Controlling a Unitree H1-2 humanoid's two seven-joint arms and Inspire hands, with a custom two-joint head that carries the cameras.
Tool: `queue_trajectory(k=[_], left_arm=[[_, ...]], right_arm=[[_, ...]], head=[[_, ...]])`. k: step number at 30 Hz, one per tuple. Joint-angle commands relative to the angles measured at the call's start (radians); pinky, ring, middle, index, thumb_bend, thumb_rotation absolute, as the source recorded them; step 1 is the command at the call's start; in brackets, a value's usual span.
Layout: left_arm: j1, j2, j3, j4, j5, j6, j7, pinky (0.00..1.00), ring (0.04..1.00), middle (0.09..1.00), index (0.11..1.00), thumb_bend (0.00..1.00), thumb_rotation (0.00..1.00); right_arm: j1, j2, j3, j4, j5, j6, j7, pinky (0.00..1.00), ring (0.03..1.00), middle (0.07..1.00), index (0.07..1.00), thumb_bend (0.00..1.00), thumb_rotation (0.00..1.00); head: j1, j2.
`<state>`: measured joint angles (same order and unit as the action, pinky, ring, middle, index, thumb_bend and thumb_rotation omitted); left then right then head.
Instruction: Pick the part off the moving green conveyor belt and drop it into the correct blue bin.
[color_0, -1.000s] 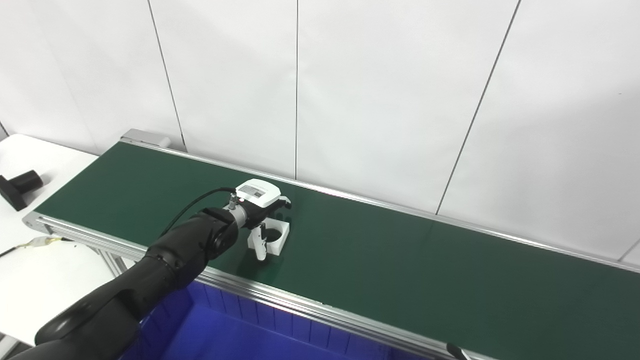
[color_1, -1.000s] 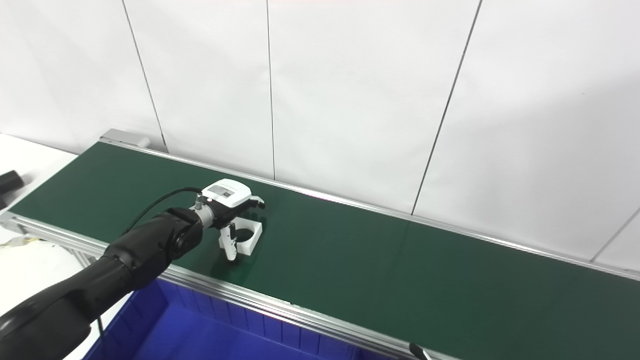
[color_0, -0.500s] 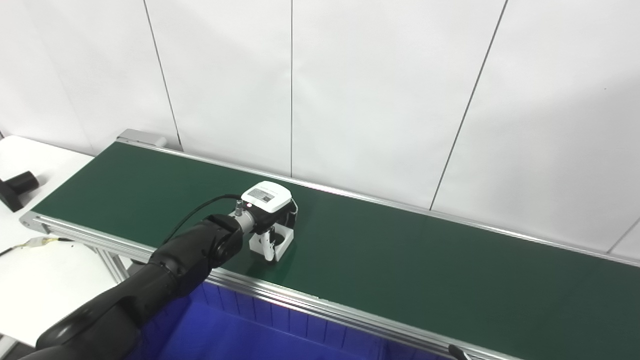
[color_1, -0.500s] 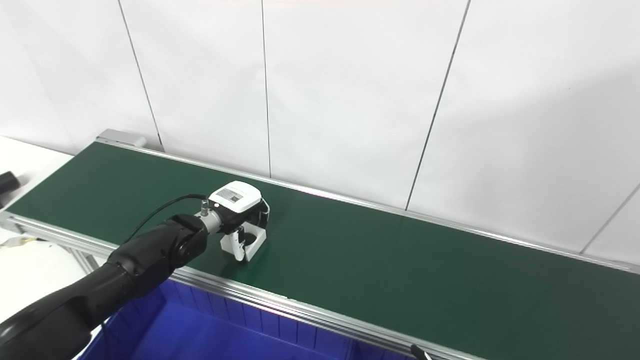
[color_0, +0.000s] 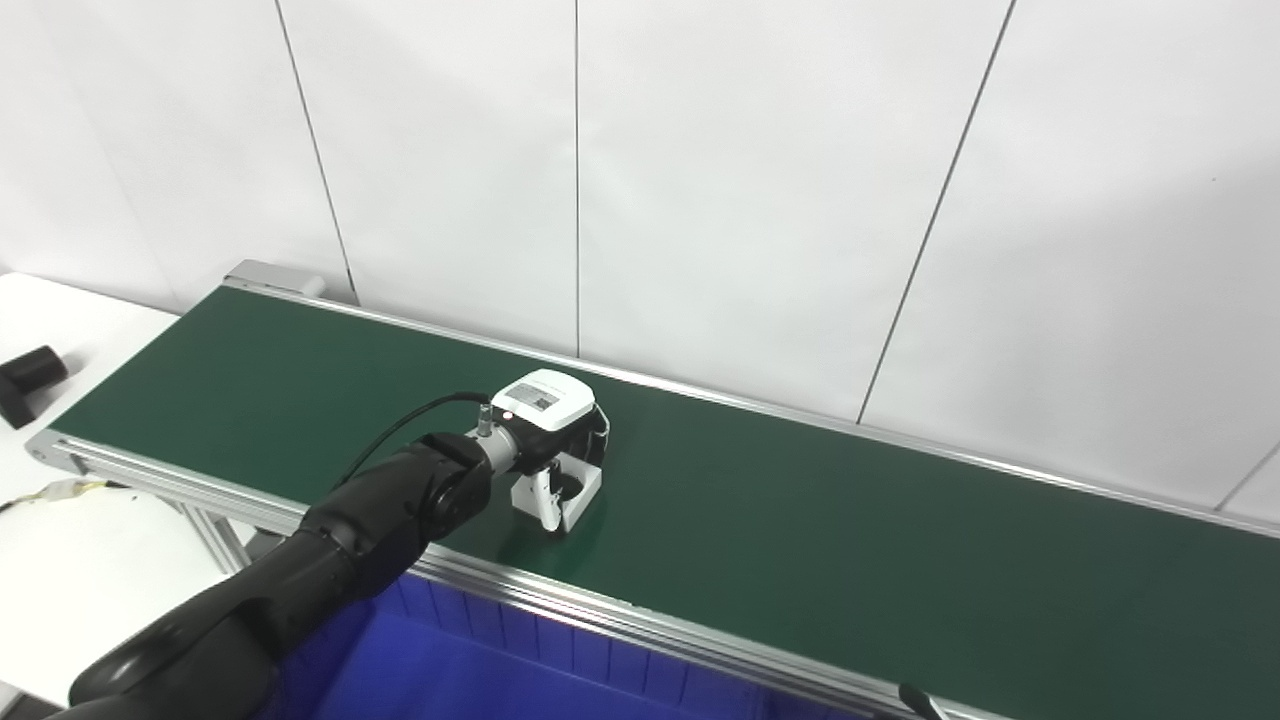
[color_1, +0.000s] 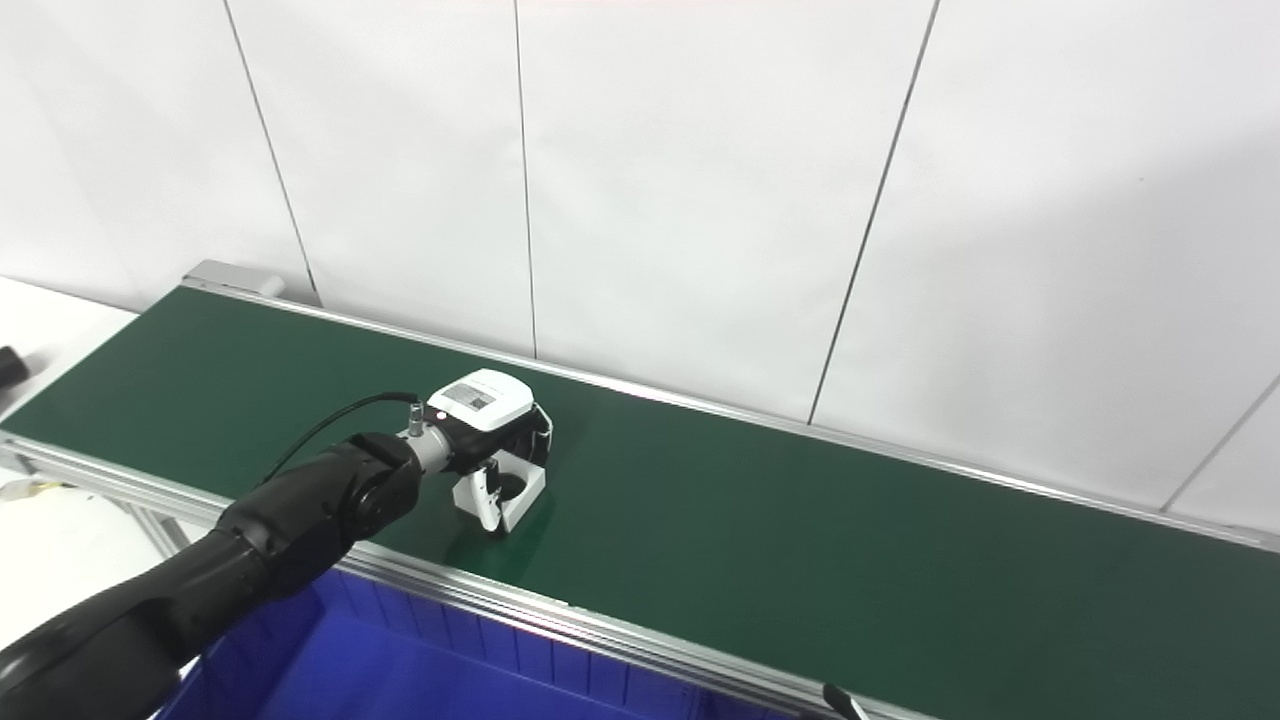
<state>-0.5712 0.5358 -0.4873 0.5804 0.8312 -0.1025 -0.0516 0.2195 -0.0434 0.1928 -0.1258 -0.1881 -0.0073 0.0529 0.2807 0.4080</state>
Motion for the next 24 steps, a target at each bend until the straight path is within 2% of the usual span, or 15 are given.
queue_trajectory(k=[1,3,7,12,24], left_arm=[[0.015,0.055,0.027,-0.038,-0.008,0.031,-0.032,0.62,0.559,0.507,0.478,0.52,0.00],[0.028,0.057,0.049,-0.085,-0.029,0.028,-0.052,0.61,0.547,0.498,0.486,0.52,0.00],[0.049,0.062,0.088,-0.176,-0.054,0.029,-0.091,0.46,0.434,0.464,0.486,0.52,0.00],[0.074,0.076,0.142,-0.348,-0.073,0.065,-0.167,0.48,0.433,0.473,0.484,0.52,0.00],[0.112,0.091,0.222,-0.556,-0.091,0.061,-0.248,0.46,0.434,0.462,0.502,0.50,0.00]], right_arm=[[-0.008,0.004,-0.001,-0.037,-0.002,-0.015,-0.002,0.68,0.745,0.784,0.887,0.14,0.00],[-0.007,0.004,0.000,-0.044,0.001,-0.007,0.002,0.68,0.750,0.789,0.891,0.14,0.00],[-0.007,0.005,0.000,-0.049,0.003,0.000,0.003,0.68,0.750,0.790,0.893,0.14,0.00],[-0.014,0.000,0.000,-0.039,-0.004,-0.012,0.002,0.67,0.743,0.785,0.887,0.14,0.00],[-0.017,-0.003,0.001,-0.032,-0.009,-0.021,0.002,0.65,0.730,0.778,0.875,0.15,0.00]], head=[[-0.001,0.001],[-0.001,0.002],[-0.001,0.002],[-0.004,0.002],[-0.006,0.002]])
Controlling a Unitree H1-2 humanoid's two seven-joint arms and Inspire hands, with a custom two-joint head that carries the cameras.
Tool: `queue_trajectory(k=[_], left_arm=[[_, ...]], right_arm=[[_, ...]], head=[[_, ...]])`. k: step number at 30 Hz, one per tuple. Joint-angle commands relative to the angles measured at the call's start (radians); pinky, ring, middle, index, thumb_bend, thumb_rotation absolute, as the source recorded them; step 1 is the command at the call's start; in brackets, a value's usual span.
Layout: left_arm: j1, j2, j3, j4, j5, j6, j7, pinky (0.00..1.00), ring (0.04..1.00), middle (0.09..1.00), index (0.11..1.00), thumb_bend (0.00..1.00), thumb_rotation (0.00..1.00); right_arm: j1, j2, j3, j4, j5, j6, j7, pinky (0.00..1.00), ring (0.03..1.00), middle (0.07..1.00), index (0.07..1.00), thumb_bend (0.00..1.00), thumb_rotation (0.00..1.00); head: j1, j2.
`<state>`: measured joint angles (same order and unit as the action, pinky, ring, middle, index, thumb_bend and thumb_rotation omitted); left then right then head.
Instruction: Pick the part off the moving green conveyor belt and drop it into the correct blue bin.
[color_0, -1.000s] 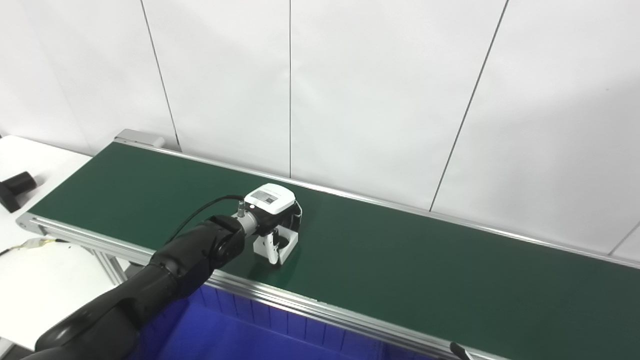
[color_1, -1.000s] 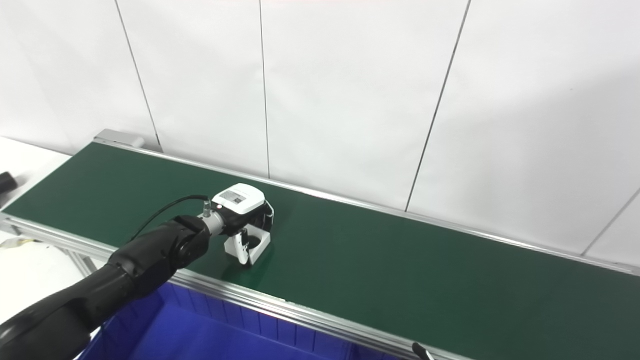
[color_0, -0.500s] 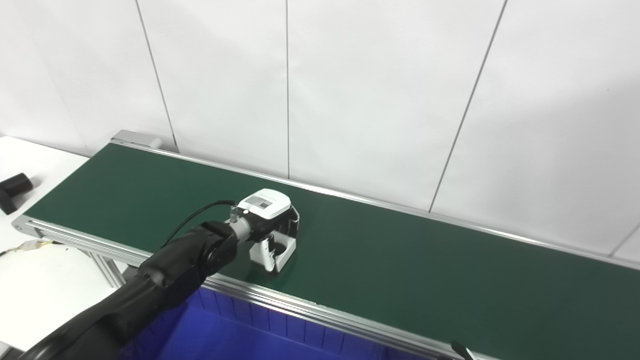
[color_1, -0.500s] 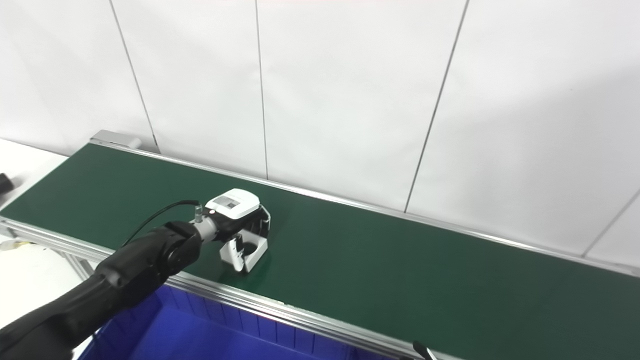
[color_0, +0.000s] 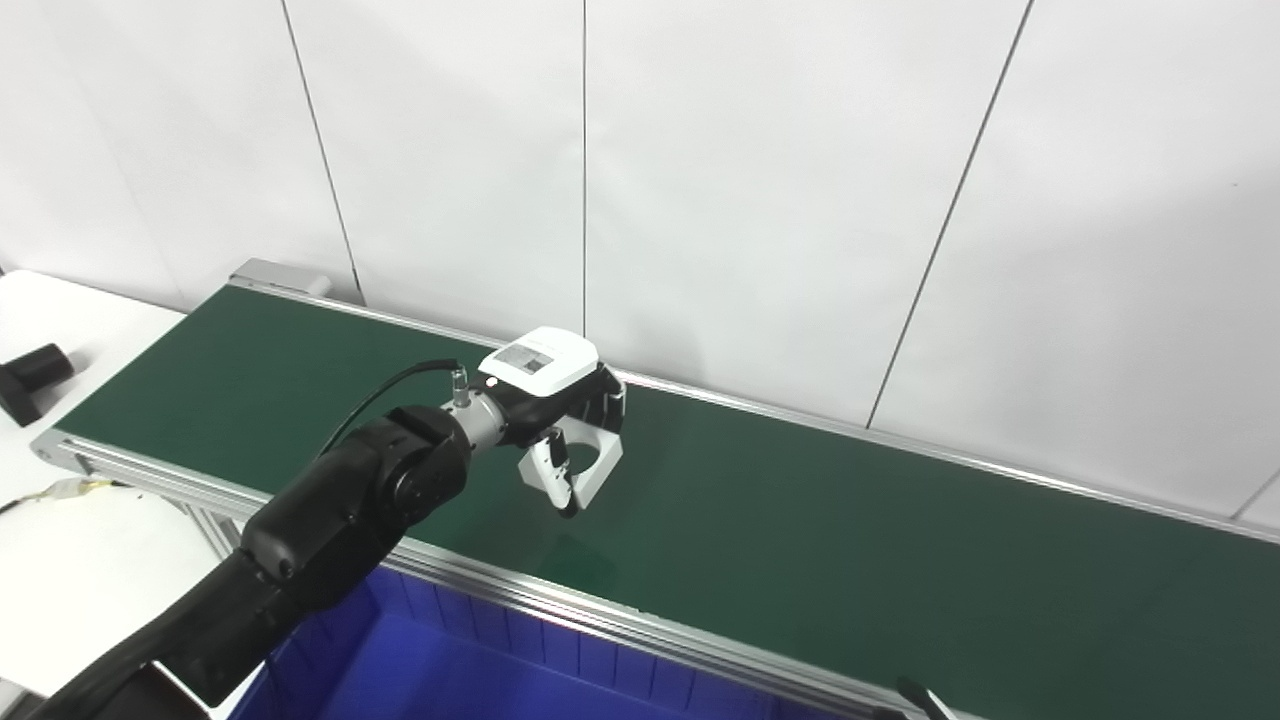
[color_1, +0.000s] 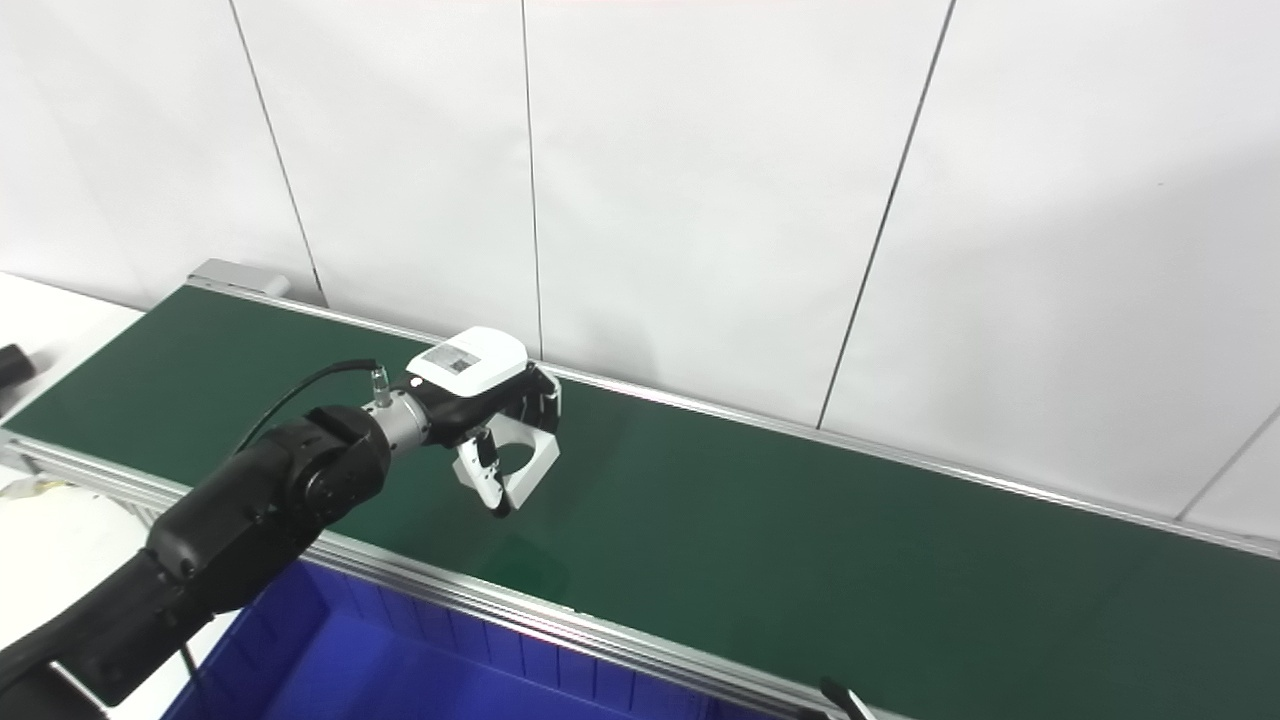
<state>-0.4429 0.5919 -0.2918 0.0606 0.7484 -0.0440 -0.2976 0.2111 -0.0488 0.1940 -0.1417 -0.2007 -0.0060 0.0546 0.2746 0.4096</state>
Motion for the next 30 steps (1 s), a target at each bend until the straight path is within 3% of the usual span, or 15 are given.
queue_trajectory(k=[1,13,17,21,27,30], left_arm=[[-0.014,0.036,0.031,-0.050,-0.011,0.006,-0.011,0.47,0.437,0.468,0.500,0.50,0.00],[0.052,0.044,0.108,-0.250,-0.032,0.058,-0.114,0.50,0.437,0.480,0.500,0.50,0.00],[0.115,0.033,0.152,-0.327,-0.059,0.050,-0.096,0.34,0.412,0.491,0.511,0.50,0.00],[0.174,0.021,0.186,-0.406,-0.096,0.081,-0.122,0.31,0.402,0.482,0.514,0.50,0.00],[0.262,0.010,0.215,-0.520,-0.125,0.110,-0.142,0.35,0.401,0.477,0.518,0.50,0.00],[0.312,0.003,0.223,-0.583,-0.137,0.135,-0.165,0.36,0.409,0.465,0.517,0.50,0.00]], right_arm=[[-0.008,0.002,-0.001,-0.016,0.006,-0.024,0.001,0.65,0.733,0.779,0.876,0.15,0.00],[-0.002,-0.003,-0.003,-0.030,0.011,-0.011,0.005,0.66,0.740,0.785,0.882,0.15,0.00],[-0.002,-0.004,-0.005,-0.032,0.010,-0.012,0.004,0.65,0.724,0.774,0.872,0.16,0.00],[0.000,-0.008,-0.006,-0.041,0.014,-0.005,0.008,0.65,0.724,0.774,0.872,0.16,0.00],[0.006,-0.015,-0.011,-0.050,0.020,-0.012,0.012,0.64,0.719,0.771,0.869,0.17,0.00],[0.010,-0.022,-0.017,-0.063,0.029,-0.008,0.018,0.65,0.729,0.777,0.871,0.17,0.00]], head=[[0.000,0.001],[0.004,0.009],[0.003,0.017],[0.001,0.026],[0.003,0.053],[0.005,0.101]])
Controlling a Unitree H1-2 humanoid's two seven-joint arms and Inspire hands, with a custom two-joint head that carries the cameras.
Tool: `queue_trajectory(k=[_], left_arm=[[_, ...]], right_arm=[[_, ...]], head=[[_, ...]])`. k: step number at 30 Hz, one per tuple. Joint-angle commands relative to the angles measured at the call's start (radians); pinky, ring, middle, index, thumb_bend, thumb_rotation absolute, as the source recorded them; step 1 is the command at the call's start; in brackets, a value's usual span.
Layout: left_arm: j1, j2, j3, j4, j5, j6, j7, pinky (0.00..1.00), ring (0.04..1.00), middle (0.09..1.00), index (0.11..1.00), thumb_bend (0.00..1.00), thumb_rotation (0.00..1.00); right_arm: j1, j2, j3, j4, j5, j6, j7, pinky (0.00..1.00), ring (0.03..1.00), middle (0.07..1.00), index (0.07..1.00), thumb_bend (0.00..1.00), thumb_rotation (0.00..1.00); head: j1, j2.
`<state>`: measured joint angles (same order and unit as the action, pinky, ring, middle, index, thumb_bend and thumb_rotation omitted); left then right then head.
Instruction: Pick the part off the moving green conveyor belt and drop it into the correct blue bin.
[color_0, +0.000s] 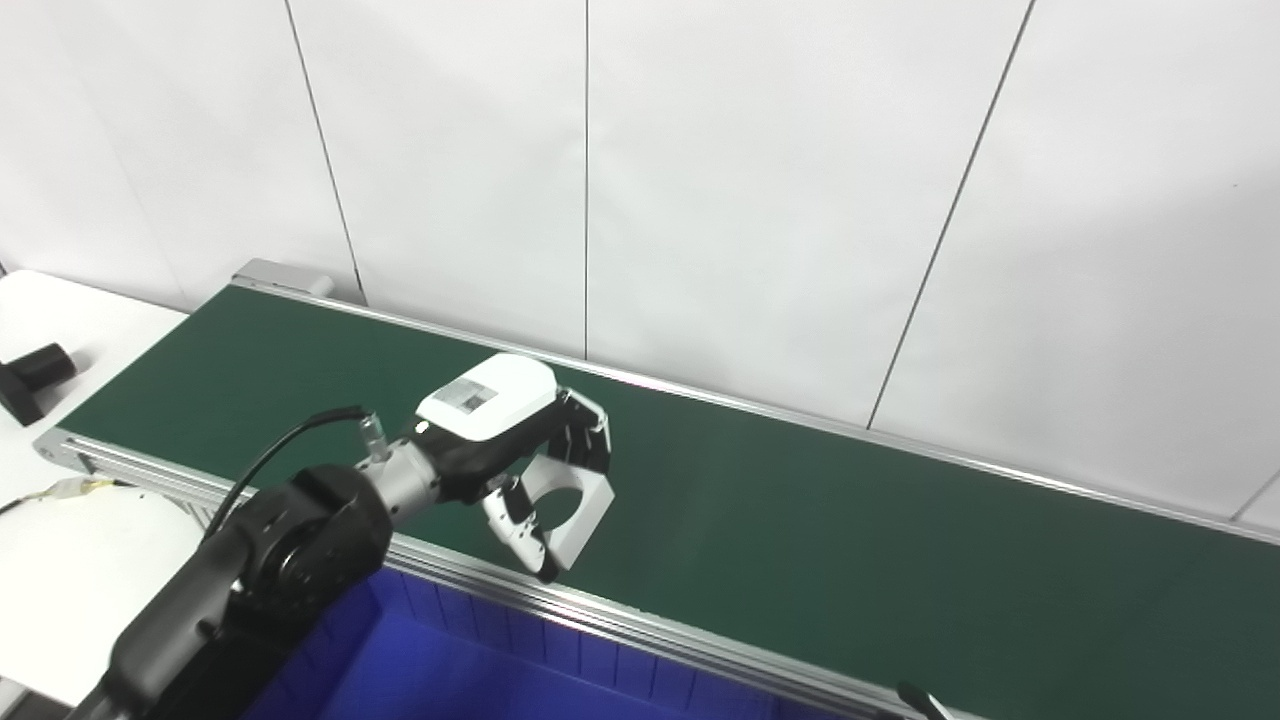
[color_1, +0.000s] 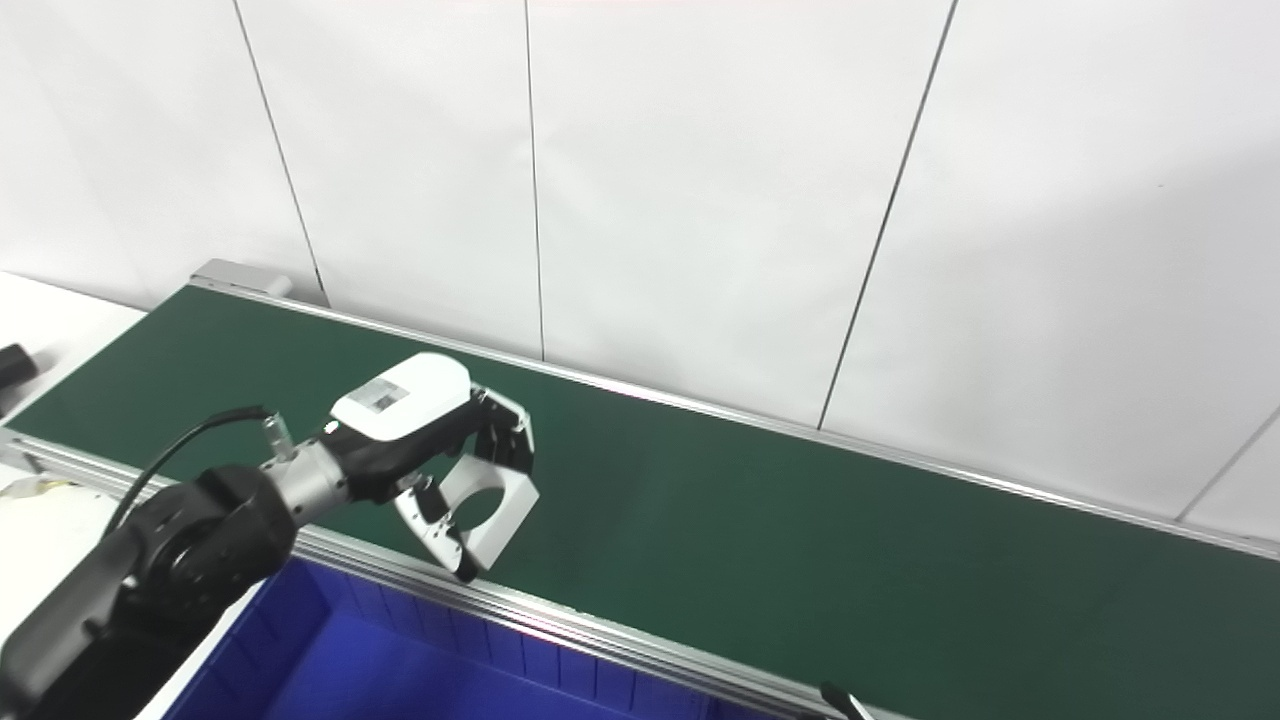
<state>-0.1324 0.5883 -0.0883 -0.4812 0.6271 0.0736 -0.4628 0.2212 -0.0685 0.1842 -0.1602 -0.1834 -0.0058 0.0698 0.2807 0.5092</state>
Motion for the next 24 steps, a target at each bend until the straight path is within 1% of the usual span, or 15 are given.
queue_trajectory(k=[1,3,5,6,7,10,11,12,13,14,15,16,17,20,24], left_arm=[[0.016,0.005,0.023,-0.063,-0.023,0.030,-0.011,0.36,0.409,0.460,0.516,0.50,0.00],[0.035,0.004,0.029,-0.094,-0.031,0.044,-0.026,0.35,0.404,0.458,0.518,0.50,0.00],[0.052,-0.006,0.037,-0.121,-0.047,0.049,-0.029,0.34,0.400,0.460,0.519,0.50,0.00],[0.059,-0.011,0.041,-0.131,-0.058,0.049,-0.028,0.34,0.400,0.461,0.519,0.50,0.00],[0.067,-0.016,0.044,-0.140,-0.067,0.047,-0.025,0.33,0.399,0.463,0.519,0.50,0.00],[0.092,-0.026,0.052,-0.160,-0.092,0.032,-0.020,0.34,0.403,0.461,0.516,0.50,0.00],[0.098,-0.029,0.053,-0.164,-0.102,0.025,-0.017,0.34,0.403,0.459,0.515,0.50,0.00],[0.102,-0.031,0.054,-0.166,-0.108,0.022,-0.015,0.34,0.403,0.458,0.515,0.50,0.00],[0.111,-0.036,0.054,-0.164,-0.116,0.012,-0.008,0.34,0.403,0.458,0.515,0.50,0.00],[0.118,-0.039,0.054,-0.162,-0.121,0.004,-0.003,0.36,0.409,0.460,0.514,0.50,0.00],[0.127,-0.044,0.053,-0.158,-0.130,-0.005,0.003,0.36,0.412,0.462,0.514,0.50,0.00],[0.133,-0.047,0.053,-0.157,-0.136,-0.010,0.006,0.38,0.418,0.465,0.512,0.50,0.00],[0.141,-0.051,0.052,-0.152,-0.144,-0.021,0.012,0.38,0.420,0.467,0.512,0.50,0.00],[0.165,-0.067,0.043,-0.133,-0.149,-0.047,0.028,0.35,0.411,0.466,0.512,0.50,0.00],[0.177,-0.083,0.030,-0.114,-0.155,-0.058,0.032,0.33,0.407,0.462,0.513,0.50,0.00]], right_arm=[[0.000,-0.004,-0.009,-0.050,0.013,-0.006,0.005,0.65,0.735,0.782,0.873,0.18,0.00],[0.001,-0.007,-0.012,-0.060,0.015,-0.003,0.008,0.66,0.737,0.782,0.874,0.19,0.00],[0.004,-0.012,-0.014,-0.084,0.016,0.011,0.013,0.66,0.738,0.782,0.874,0.19,0.00],[0.006,-0.014,-0.016,-0.097,0.017,0.020,0.014,0.66,0.738,0.782,0.874,0.20,0.00],[0.006,-0.016,-0.017,-0.108,0.017,0.028,0.016,0.67,0.740,0.782,0.876,0.21,0.00],[0.003,-0.019,-0.021,-0.116,0.021,0.029,0.017,0.66,0.727,0.774,0.872,0.23,0.00],[0.002,-0.021,-0.024,-0.115,0.024,0.027,0.018,0.66,0.724,0.771,0.872,0.24,0.00],[0.001,-0.023,-0.025,-0.114,0.026,0.027,0.020,0.66,0.724,0.771,0.872,0.24,0.00],[-0.002,-0.026,-0.028,-0.105,0.030,0.022,0.021,0.66,0.723,0.771,0.872,0.24,0.00],[-0.004,-0.028,-0.030,-0.098,0.033,0.019,0.023,0.66,0.724,0.772,0.873,0.25,0.00],[-0.007,-0.029,-0.035,-0.088,0.040,0.016,0.026,0.66,0.724,0.772,0.873,0.25,0.01],[-0.009,-0.031,-0.038,-0.082,0.045,0.016,0.029,0.66,0.727,0.775,0.874,0.26,0.09],[-0.012,-0.033,-0.041,-0.072,0.049,0.010,0.030,0.66,0.728,0.775,0.875,0.27,0.12],[-0.019,-0.035,-0.049,-0.054,0.058,0.003,0.030,0.65,0.725,0.771,0.866,0.32,0.35],[-0.026,-0.037,-0.054,-0.047,0.062,0.003,0.032,0.64,0.722,0.766,0.860,0.34,0.40]], head=[[-0.003,0.018],[-0.003,0.028],[-0.011,0.085],[-0.012,0.094],[-0.014,0.114],[-0.028,0.151],[-0.037,0.173],[-0.037,0.173],[-0.042,0.200],[-0.042,0.200],[-0.043,0.221],[-0.044,0.226],[-0.044,0.235],[-0.046,0.253],[-0.044,0.273]])
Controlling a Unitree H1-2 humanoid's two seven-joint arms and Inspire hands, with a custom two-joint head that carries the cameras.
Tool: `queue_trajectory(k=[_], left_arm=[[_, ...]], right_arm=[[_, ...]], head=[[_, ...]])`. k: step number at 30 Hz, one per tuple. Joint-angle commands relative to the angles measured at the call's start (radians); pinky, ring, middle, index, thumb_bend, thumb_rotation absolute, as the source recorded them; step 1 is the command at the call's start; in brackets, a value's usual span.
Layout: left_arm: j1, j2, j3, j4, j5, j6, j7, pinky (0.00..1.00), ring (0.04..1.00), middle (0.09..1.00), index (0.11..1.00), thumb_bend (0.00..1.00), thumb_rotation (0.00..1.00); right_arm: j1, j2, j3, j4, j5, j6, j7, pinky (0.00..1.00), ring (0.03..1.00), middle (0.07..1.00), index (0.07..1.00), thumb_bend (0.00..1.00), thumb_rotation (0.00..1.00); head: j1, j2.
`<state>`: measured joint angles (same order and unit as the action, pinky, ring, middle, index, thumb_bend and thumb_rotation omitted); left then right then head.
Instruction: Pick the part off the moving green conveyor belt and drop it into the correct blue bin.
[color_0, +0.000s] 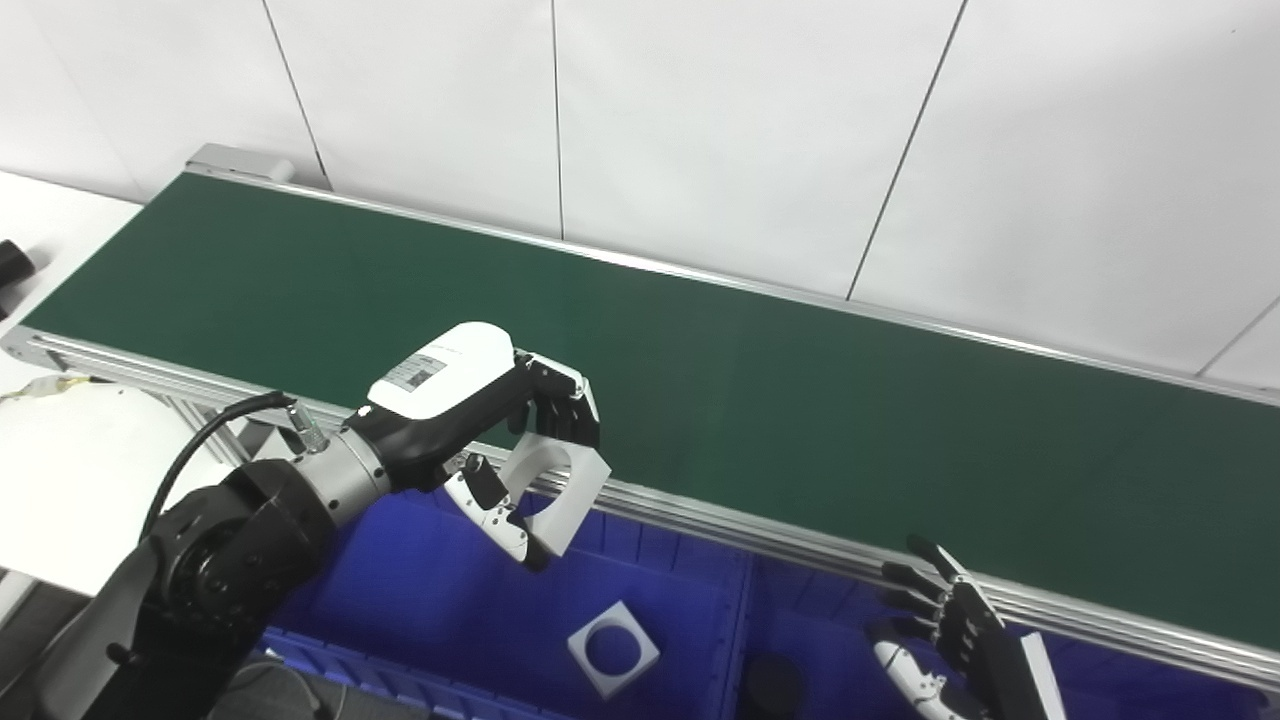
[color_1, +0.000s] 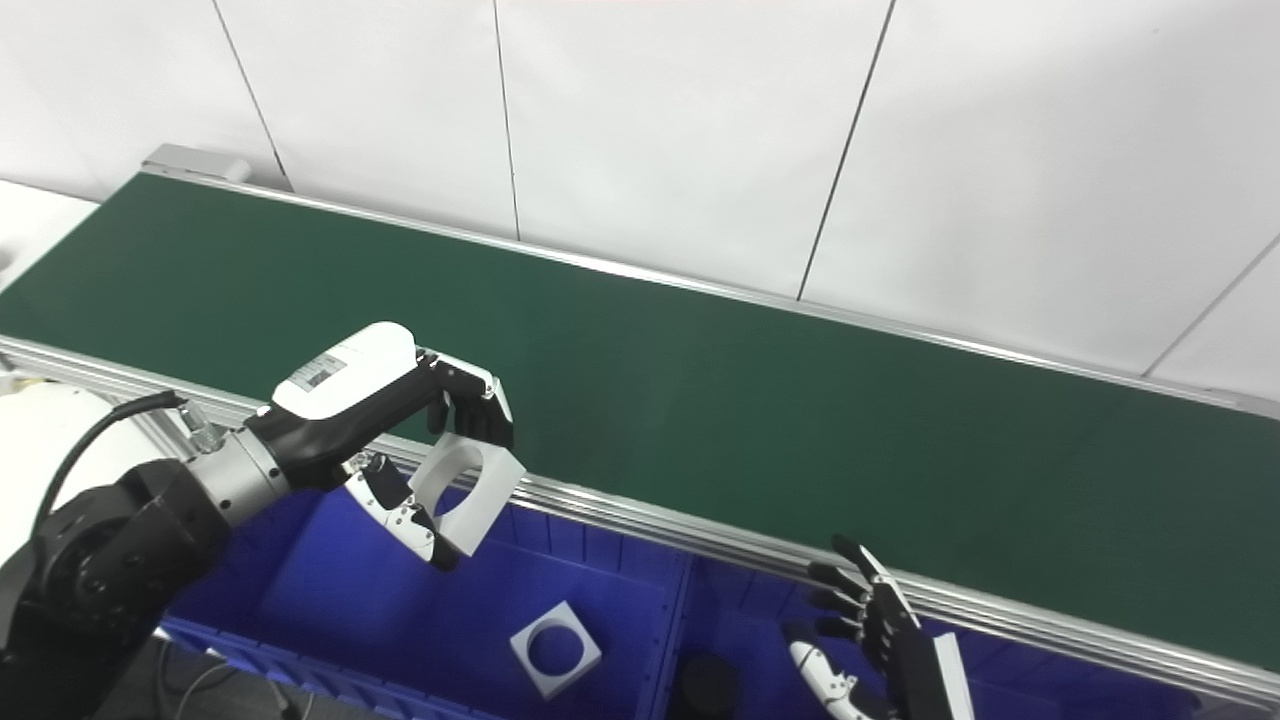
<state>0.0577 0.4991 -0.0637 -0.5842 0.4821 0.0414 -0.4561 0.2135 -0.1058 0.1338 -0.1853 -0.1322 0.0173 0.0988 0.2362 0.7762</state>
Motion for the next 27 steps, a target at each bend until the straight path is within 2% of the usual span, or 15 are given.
queue_trajectory(k=[1,2,13,19,24,27], left_arm=[[-0.012,0.004,0.003,-0.009,-0.010,-0.025,0.023,0.33,0.409,0.466,0.512,0.50,0.00],[-0.011,0.002,0.000,-0.008,-0.009,-0.023,0.020,0.34,0.408,0.474,0.513,0.50,0.00],[-0.015,-0.051,-0.052,0.080,0.015,-0.024,0.031,0.33,0.401,0.477,0.518,0.50,0.00],[-0.032,-0.085,-0.091,0.166,0.042,-0.005,0.034,0.34,0.406,0.492,0.516,0.50,0.00],[-0.044,-0.131,-0.120,0.281,0.061,-0.028,0.079,0.33,0.405,0.488,0.516,0.50,0.00],[-0.058,-0.141,-0.136,0.347,0.088,-0.048,0.109,0.33,0.402,0.487,0.517,0.50,0.00]], right_arm=[[-0.020,-0.001,-0.005,-0.019,0.016,-0.018,0.005,0.65,0.723,0.767,0.859,0.34,0.40],[-0.022,-0.002,-0.007,-0.019,0.021,-0.015,0.007,0.65,0.728,0.770,0.859,0.35,0.42],[-0.027,-0.007,-0.016,-0.028,0.019,0.002,0.012,0.66,0.723,0.763,0.859,0.36,0.46],[-0.025,-0.004,-0.018,-0.036,0.019,0.008,0.013,0.66,0.718,0.761,0.858,0.37,0.46],[-0.023,-0.005,-0.018,-0.042,0.015,0.011,0.012,0.65,0.715,0.759,0.854,0.37,0.47],[-0.022,-0.006,-0.019,-0.040,0.013,0.008,0.011,0.64,0.711,0.756,0.853,0.39,0.48]], head=[[0.001,0.009],[0.002,0.020],[-0.014,0.040],[-0.020,0.048],[-0.025,0.052],[-0.026,0.055]])
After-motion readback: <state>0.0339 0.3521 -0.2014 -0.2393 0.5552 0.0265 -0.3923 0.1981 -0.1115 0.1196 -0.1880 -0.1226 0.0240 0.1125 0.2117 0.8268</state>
